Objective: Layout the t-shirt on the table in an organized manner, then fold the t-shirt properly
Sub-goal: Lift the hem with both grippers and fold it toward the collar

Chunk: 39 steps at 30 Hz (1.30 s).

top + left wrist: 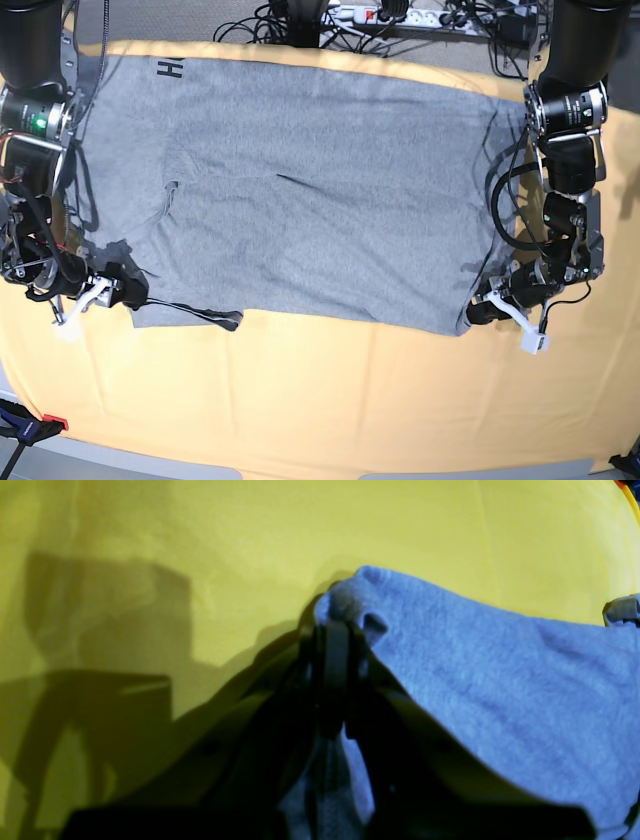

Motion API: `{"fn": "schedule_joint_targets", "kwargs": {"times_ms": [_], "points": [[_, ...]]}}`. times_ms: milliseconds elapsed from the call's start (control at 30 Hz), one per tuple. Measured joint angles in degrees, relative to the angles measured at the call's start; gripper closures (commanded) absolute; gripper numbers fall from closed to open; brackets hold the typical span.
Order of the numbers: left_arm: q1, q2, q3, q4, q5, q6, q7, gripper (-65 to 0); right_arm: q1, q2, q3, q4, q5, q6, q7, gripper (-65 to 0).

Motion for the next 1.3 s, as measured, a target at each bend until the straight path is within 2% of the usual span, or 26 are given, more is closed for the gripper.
{"fn": "schedule_joint_targets", "kwargs": {"times_ms": [100,200,400,533,733,867,1000,1200,1300], "points": [[0.0,0.0,0.0,0.0,0.0,0.0,0.0,0.0,-0.1,0.6,0.0,0.0,0.2,0.0,-0.2,-36.4],[0.0,0.0,0.0,0.0,0.0,0.0,0.0,0.0,-0.1,0.5,0.0,0.0,-0.1,-0.4,0.6,-22.2],[0.0,0.0,0.0,0.0,0.0,0.0,0.0,0.0,-0.8,0.5,-0.2,-0.3,-3.5,-0.6,9.4,-0.3],[0.0,0.0,0.0,0.0,0.1,0.0,-0.5,0.0,-1.0,0.2,-0.2,-0.3,-7.6,-0.6,15.0,0.0],[-2.3,0.0,0.0,-0.2,0.7,0.2,-0.6,0.0,-0.8,-0.5,-0.2,-0.3,-7.7,-0.7,16.3,0.0],[-4.8,0.1,0.0,-0.2,2.8,-1.5,-3.2,0.0,-0.6,-1.6,-0.2,-0.3,-12.5,-0.8,21.4,0.0],[-6.5,0.1,0.0,-0.2,6.4,-1.8,-4.2,0.0,0.5,-2.5,-0.2,-0.3,-18.7,-3.6,24.9,0.0],[-6.5,0.1,0.0,-0.2,6.7,-1.7,-5.0,0.0,3.9,-2.6,-0.2,-0.5,-22.8,-10.4,24.5,0.0],[-6.5,0.1,0.0,-0.2,6.7,-1.7,-5.0,0.0,5.0,-2.6,-0.2,-0.5,-24.8,-11.1,26.9,0.0]]}}
